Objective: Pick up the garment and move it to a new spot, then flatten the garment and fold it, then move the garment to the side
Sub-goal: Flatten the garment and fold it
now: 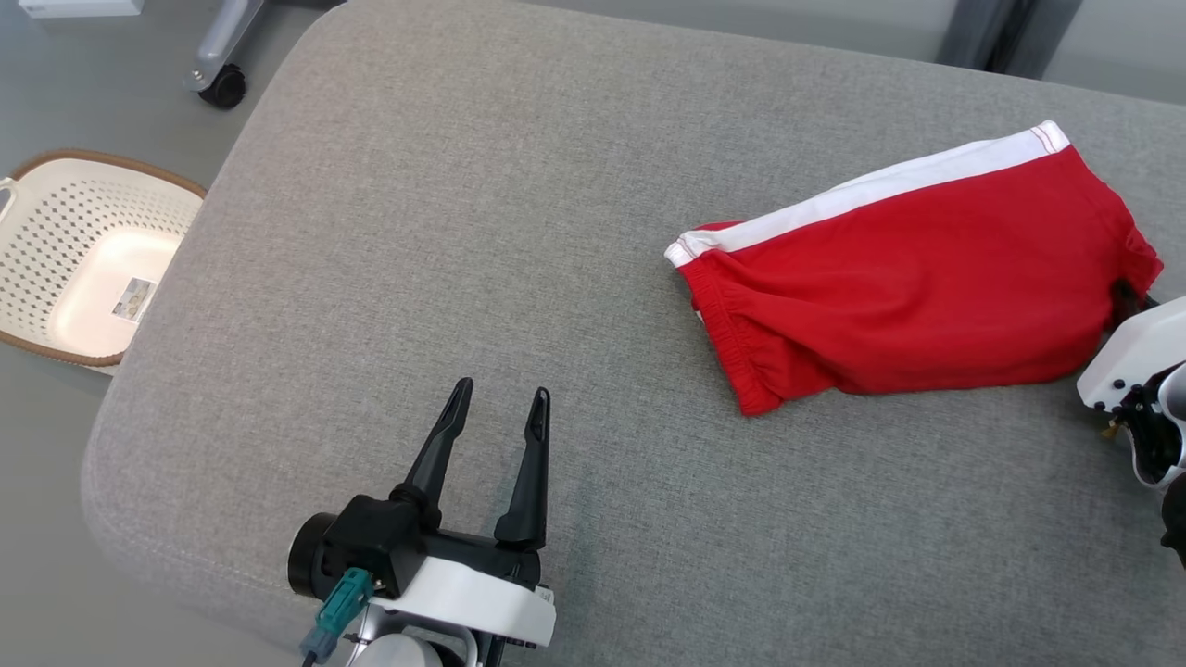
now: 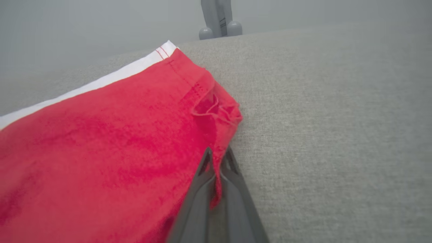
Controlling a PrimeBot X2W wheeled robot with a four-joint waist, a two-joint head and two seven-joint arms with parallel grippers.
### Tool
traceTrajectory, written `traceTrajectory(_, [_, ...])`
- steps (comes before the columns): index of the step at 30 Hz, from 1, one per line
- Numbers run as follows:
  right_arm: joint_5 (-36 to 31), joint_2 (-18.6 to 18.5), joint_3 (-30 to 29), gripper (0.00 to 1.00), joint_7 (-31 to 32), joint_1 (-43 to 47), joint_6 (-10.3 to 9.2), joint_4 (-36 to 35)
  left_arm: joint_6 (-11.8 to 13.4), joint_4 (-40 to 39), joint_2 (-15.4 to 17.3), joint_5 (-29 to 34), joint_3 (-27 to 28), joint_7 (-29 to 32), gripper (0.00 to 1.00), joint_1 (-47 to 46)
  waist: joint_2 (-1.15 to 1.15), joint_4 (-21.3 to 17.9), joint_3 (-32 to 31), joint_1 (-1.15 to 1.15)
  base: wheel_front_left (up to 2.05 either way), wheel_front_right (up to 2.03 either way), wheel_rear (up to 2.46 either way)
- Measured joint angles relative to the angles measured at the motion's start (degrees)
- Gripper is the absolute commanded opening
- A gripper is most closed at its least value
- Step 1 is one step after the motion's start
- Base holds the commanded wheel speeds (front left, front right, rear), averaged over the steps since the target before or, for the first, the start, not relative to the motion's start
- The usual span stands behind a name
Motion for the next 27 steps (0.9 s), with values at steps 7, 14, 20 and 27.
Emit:
traceTrajectory(7, [2.1, 0.0, 1.0, 0.0, -4.2, 2.2, 0.0, -3.0, -0.2, 0.0, 0.0, 0.6, 0.2, 0.0, 1.0, 0.1, 0.0, -1.9, -0.5, 0.0, 0.0, 0.0, 0.0])
traceTrajectory(14, [4.3, 0.8, 2.7, 0.0, -6.9, 7.9, 0.0, -8.8, -0.7, 0.1, 0.0, 1.5, 1.1, 0.0, 1.0, 0.4, 0.0, -5.9, -1.6, 0.0, 0.0, 0.0, 0.0])
traceTrajectory(20, [3.8, 0.2, -0.4, 0.0, -7.3, 12.5, -0.01, -15.5, -0.7, 0.0, 0.0, 2.3, 1.8, 0.0, 1.0, 0.4, 0.0, -10.1, -2.5, 0.0, 0.0, 0.0, 0.0])
traceTrajectory(27, [-0.3, 0.8, -7.6, 0.0, -7.3, 19.7, -0.01, -20.8, -0.8, 0.2, 0.0, 2.7, 2.3, 0.0, 1.0, 0.5, 0.0, -14.4, -3.4, 0.0, 0.0, 0.0, 0.0])
